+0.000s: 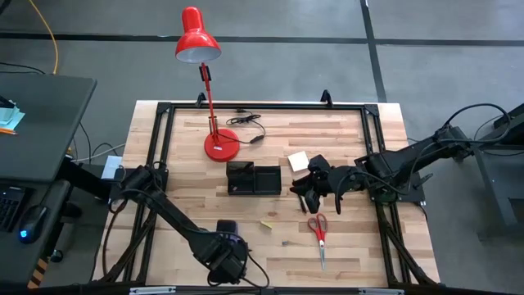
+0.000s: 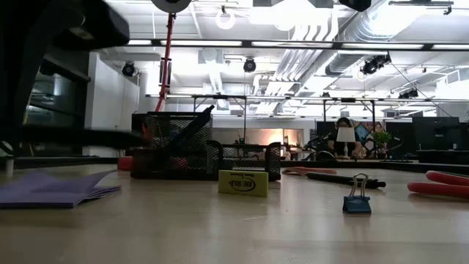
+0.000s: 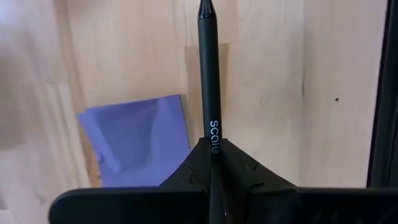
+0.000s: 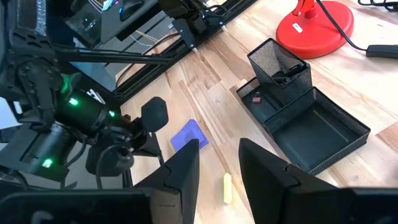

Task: Pick and place office supplies into organizer
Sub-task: Put the pen into the desk organizer

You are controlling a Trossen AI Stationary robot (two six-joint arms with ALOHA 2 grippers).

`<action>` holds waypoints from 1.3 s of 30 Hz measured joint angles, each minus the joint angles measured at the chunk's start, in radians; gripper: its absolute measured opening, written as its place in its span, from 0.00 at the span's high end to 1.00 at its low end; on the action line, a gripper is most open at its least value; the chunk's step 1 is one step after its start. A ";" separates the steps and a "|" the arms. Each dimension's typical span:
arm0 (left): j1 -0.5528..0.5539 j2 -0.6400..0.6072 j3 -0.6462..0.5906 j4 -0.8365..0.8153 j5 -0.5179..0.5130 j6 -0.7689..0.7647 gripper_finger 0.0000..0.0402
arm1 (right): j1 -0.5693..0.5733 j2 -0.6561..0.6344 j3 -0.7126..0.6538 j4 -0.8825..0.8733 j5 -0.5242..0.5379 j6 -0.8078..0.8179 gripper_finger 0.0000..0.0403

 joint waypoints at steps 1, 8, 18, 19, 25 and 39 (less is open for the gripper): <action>0.000 0.000 0.014 -0.018 -0.010 0.004 1.00 | 0.000 0.000 0.000 0.000 0.000 -0.002 0.73; 0.015 0.000 0.090 -0.142 -0.048 0.049 1.00 | 0.000 0.000 0.000 0.005 -0.005 -0.011 0.73; 0.062 0.000 0.151 -0.299 -0.092 0.134 1.00 | 0.000 0.000 0.000 0.009 -0.011 -0.018 0.73; 0.068 0.000 0.151 -0.311 -0.095 0.147 1.00 | 0.000 0.000 0.000 0.008 -0.012 -0.018 0.73; 0.087 0.000 0.151 -0.387 -0.100 0.193 0.99 | 0.000 -0.012 -0.001 0.006 -0.016 -0.033 0.73; 0.150 -0.107 0.151 -0.474 -0.181 0.257 1.00 | 0.001 -0.044 -0.001 0.007 0.015 -0.055 0.73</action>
